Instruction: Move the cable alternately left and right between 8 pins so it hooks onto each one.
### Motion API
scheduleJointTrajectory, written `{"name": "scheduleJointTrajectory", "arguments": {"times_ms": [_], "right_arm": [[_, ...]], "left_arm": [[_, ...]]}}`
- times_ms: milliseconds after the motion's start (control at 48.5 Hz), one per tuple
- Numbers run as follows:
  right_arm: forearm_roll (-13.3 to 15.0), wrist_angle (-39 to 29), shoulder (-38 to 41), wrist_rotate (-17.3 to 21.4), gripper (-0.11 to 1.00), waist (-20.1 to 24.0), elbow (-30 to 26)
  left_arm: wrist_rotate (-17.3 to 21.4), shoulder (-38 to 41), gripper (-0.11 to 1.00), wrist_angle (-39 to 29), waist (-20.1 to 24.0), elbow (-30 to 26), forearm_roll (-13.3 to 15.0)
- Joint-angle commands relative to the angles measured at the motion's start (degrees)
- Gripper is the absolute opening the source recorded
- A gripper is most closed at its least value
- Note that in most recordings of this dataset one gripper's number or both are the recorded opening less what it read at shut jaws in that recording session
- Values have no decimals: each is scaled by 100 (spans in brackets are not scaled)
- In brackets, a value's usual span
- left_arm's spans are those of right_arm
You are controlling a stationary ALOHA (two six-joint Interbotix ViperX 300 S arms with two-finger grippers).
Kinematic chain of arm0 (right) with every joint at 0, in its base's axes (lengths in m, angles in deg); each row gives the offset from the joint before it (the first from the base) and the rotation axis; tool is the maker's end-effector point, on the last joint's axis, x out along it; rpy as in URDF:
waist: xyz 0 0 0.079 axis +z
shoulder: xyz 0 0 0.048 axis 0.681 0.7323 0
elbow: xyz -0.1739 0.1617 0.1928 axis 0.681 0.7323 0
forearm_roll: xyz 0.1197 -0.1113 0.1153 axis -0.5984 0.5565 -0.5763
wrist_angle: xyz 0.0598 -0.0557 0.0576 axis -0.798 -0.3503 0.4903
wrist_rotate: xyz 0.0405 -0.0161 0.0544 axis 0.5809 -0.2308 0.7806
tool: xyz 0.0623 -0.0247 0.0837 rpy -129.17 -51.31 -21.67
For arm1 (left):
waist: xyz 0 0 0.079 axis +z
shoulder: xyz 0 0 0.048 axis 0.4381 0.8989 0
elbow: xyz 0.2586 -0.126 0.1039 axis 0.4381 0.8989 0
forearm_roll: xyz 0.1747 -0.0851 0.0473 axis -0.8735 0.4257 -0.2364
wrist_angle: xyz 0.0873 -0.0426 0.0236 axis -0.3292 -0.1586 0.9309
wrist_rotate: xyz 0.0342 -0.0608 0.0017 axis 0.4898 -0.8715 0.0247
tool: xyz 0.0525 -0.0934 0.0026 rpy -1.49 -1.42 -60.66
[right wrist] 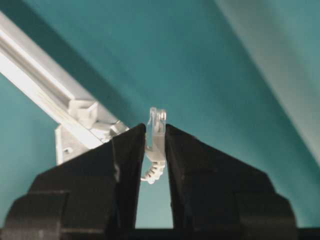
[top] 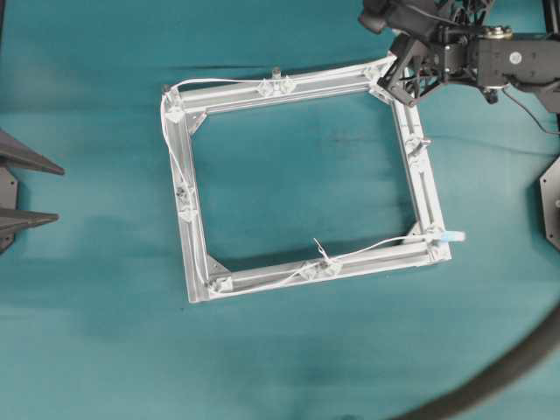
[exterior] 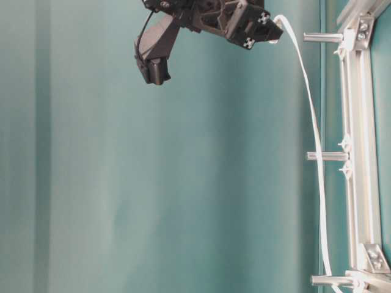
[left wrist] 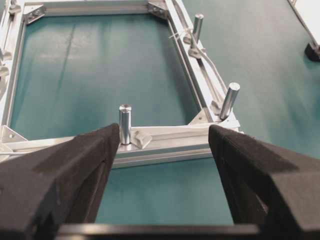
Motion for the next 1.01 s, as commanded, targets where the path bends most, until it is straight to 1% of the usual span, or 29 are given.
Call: {"name": "scheduleJointTrajectory", "arguments": {"times_ms": [0,124,247,288,412,515,659,680,742,824,989], "right_arm": [[369,62,-114,9,16,-18,9],[747,141,-114,18,16,-18,105],[1169,483,-114,53,16,-88,272],[1362,677,-114,167,16,-158,352],[1767,1081,-114,545,16,-316,545],[2127,1169,-114,809,16,-334,615],[2593,1239,-79,1046,16,-369,677],[2689,1274,-70,1099,16,-387,686],[2865,1397,-44,1178,16,-448,694],[2953,1608,0,1239,16,-563,703],[2953,1978,220,1248,16,-738,782]], "left_arm": [[-26,88,75,35,-18,-79,-9],[-26,88,75,26,-26,-79,-9],[-26,88,75,26,-26,-79,-9],[-26,88,76,35,-18,-79,-9],[-26,88,75,26,-18,-79,-9],[-26,88,75,35,-26,-79,-9],[-26,88,75,26,-26,-79,-18],[-26,88,75,26,-26,-79,-18],[-26,88,75,35,-26,-79,-18],[-26,88,75,35,-26,-79,-9],[-26,88,75,35,-18,-79,-18]]}}
